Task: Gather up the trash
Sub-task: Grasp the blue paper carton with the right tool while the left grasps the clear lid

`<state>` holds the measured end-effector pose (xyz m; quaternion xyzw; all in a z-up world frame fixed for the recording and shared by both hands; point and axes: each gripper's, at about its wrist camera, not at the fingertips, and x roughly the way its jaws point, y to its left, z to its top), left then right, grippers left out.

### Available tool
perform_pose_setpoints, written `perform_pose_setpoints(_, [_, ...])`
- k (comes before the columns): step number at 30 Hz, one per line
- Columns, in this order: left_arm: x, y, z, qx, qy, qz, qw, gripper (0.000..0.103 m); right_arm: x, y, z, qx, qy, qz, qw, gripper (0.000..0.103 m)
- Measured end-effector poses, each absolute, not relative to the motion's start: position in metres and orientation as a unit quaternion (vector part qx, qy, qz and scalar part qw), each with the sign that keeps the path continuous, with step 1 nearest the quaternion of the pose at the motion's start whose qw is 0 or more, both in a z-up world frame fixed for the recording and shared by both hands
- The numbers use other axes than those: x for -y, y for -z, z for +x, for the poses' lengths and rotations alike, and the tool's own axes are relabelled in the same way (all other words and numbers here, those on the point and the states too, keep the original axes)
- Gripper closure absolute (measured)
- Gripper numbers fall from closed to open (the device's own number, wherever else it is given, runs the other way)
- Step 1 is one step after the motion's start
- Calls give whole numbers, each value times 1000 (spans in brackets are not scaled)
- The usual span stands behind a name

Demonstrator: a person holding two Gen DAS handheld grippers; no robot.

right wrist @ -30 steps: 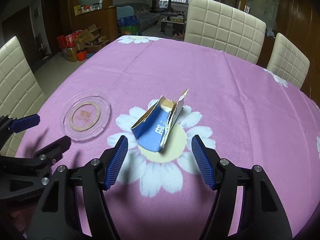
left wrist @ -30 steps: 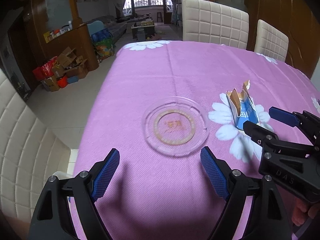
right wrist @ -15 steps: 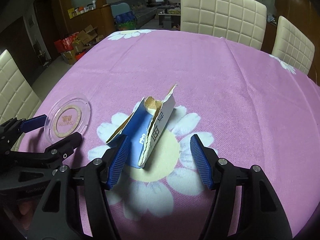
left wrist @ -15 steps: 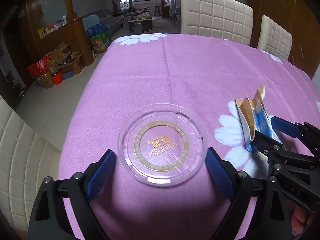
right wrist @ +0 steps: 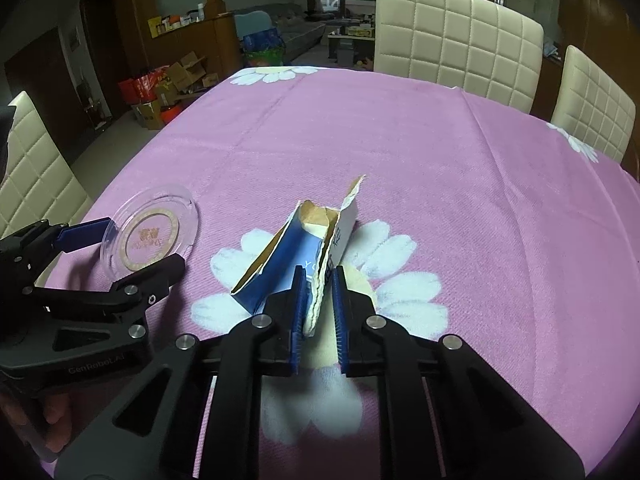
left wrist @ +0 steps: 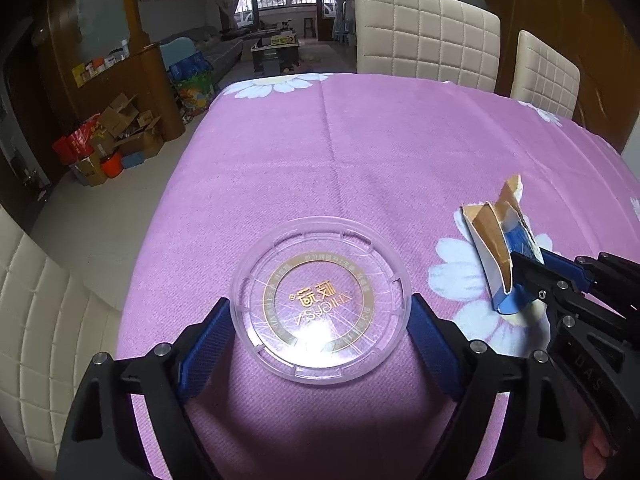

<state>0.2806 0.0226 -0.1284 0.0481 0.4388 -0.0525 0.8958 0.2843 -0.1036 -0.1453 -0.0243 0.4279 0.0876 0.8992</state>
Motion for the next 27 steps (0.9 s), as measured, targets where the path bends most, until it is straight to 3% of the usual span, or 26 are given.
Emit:
perform_pose_setpoints(11, [-21, 118, 252, -420, 32, 87, 903, 19, 96, 139, 267, -422, -99, -39, 900, 96])
perform_pose_setpoints(27, [-41, 92, 155, -385, 18, 105, 917, 19, 78, 114, 170, -385, -126, -86, 910, 97])
